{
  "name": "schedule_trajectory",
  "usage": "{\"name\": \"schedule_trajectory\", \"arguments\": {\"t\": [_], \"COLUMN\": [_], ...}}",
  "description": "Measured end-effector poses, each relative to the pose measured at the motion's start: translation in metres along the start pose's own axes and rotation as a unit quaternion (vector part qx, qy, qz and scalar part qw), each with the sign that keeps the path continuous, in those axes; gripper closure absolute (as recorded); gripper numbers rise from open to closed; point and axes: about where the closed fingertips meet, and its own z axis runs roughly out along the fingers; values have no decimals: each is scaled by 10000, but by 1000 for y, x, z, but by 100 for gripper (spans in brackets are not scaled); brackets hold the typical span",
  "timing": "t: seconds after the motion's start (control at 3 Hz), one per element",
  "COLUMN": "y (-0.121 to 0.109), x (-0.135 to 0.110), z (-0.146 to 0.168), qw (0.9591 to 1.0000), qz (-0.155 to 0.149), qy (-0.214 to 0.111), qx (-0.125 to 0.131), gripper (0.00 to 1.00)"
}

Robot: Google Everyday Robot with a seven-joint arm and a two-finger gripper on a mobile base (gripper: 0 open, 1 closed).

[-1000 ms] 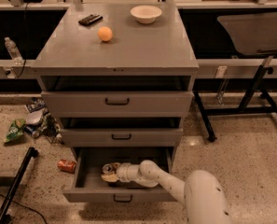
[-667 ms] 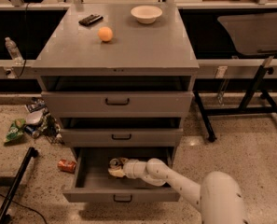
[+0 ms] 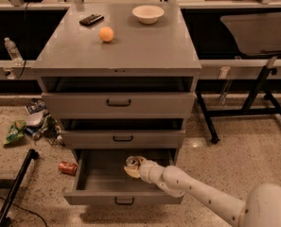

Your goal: Pick orange can from bottom drawer and place on counter

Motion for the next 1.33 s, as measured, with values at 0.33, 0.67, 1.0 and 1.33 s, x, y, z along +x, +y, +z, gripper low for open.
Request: {"name": "schedule_trajectory", "arguments": {"t": [0.33, 0.67, 1.0, 1.33], "y": [24, 10, -23, -53], "x": [-13, -42, -72, -105], "z": [-43, -84, -113, -143], "qw": [9995, 9985, 9984, 9983], "qz": [233, 219, 136, -18], "qy": [-170, -433, -542, -488], "qx": [119, 245, 1, -323], "gripper": [100, 100, 100, 100]}}
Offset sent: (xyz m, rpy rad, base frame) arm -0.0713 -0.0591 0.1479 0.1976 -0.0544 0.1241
